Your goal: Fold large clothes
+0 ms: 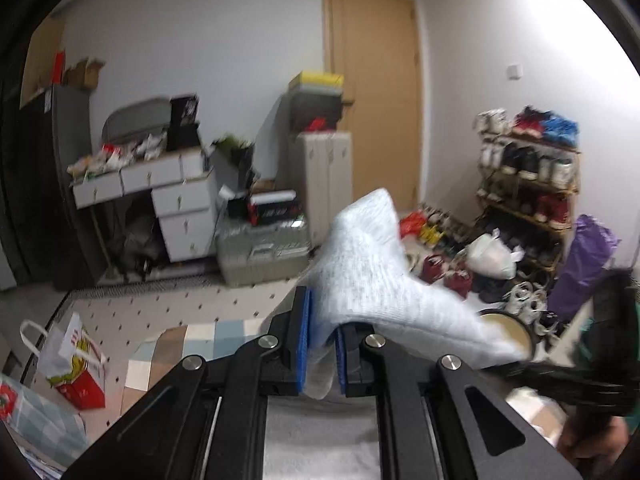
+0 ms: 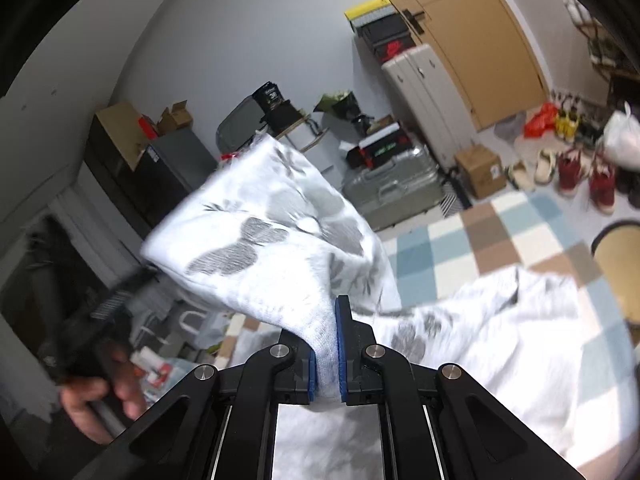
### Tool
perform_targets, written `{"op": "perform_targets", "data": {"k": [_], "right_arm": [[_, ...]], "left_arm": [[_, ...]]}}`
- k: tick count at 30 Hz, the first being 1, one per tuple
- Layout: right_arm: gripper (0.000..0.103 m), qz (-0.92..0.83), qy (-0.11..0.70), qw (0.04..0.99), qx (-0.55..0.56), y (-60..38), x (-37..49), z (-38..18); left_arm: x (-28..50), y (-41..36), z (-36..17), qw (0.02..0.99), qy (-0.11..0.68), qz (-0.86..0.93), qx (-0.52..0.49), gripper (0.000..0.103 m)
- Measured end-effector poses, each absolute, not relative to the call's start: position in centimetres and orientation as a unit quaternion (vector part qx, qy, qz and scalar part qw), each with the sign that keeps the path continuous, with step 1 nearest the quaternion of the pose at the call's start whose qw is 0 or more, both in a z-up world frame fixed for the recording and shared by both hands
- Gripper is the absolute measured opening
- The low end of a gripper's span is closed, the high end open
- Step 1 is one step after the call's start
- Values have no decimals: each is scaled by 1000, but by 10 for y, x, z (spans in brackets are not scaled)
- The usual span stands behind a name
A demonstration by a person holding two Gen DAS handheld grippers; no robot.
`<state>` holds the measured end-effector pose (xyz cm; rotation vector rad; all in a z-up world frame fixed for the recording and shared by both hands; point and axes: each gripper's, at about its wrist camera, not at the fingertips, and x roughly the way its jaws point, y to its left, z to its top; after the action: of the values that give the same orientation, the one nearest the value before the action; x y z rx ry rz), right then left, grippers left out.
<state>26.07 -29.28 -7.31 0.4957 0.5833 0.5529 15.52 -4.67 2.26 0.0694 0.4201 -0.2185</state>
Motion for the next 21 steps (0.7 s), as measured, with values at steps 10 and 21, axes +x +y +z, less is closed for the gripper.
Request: {"op": "perform_targets", "data": {"k": [10,21], "right_arm": [[14,224,359,868,260,-307,226,-127],[67,132,420,893,91,-303,182,-137]], "left_arm": [[39,-91,-56,929,313,-195,34,9],[14,-41,-108,885,378,-271,-35,73]]}}
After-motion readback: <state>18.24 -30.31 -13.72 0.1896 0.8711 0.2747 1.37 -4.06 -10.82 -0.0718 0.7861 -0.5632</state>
